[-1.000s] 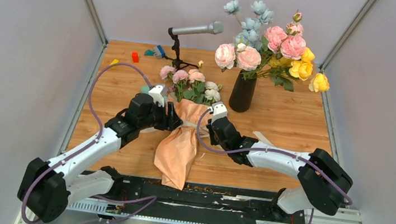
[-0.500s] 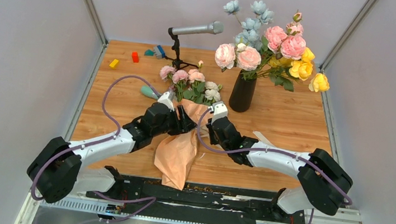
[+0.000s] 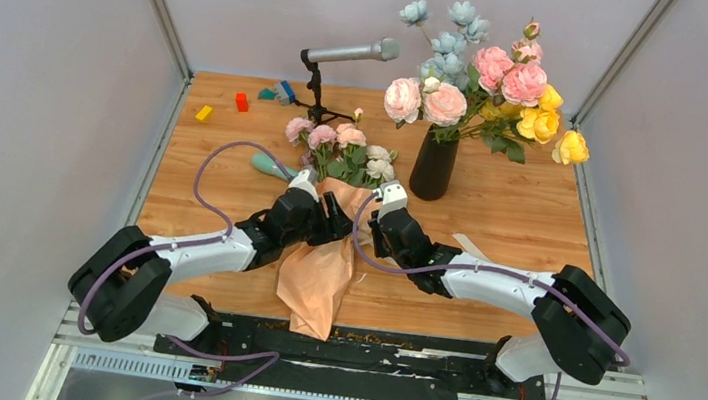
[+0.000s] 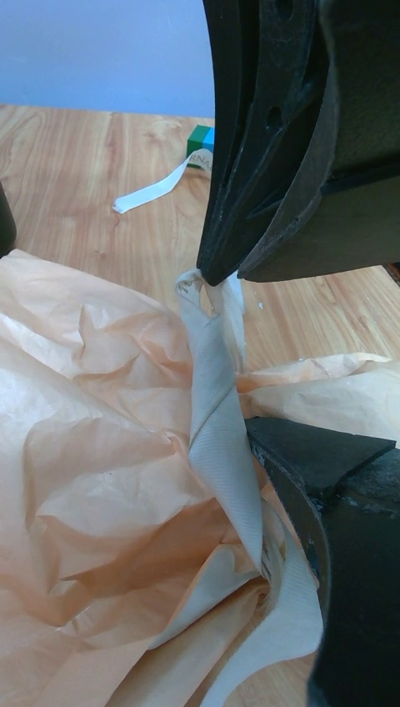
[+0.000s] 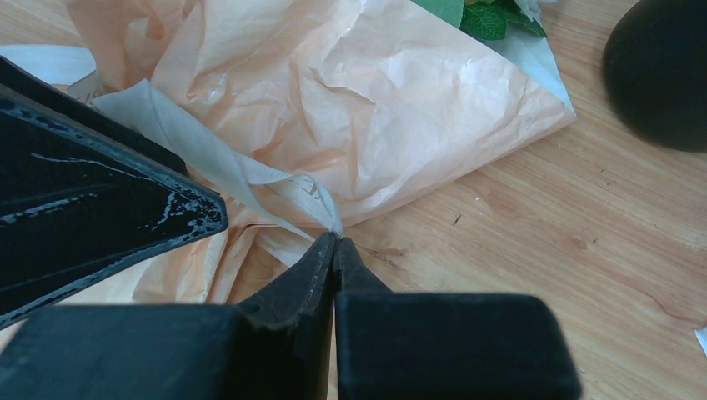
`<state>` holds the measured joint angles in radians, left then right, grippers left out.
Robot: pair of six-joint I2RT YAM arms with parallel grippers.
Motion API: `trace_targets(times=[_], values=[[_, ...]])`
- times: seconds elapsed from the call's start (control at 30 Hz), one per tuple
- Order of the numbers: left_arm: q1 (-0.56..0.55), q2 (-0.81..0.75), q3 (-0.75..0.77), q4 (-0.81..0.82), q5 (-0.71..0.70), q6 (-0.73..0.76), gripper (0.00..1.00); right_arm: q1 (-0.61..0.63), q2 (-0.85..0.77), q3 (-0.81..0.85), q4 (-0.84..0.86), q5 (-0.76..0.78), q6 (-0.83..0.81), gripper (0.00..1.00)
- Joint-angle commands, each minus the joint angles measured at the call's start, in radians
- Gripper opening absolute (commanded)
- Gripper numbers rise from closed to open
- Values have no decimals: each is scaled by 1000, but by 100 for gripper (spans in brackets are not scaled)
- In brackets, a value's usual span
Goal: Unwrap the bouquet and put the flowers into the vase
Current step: Untie the ribbon from the wrapping paper.
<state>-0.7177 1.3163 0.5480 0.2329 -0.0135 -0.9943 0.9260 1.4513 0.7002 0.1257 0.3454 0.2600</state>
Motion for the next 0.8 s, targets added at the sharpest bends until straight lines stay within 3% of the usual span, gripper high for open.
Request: trace_targets(times=[0.0,0.37,0.6,0.77], values=[[-9,22,22,73,-36,-20,68,-5,-26,1,49,-14,10,2],[-32,99,56,113,-19,-29,58,-5,-23,6,55,-19,6,2],[-34,111,73,134,-1,-32,23,-5,-21,-5,72,3,1,1],[-34,76,77,87,-8,-7,9,-6,-8,8,39,49,0,0]])
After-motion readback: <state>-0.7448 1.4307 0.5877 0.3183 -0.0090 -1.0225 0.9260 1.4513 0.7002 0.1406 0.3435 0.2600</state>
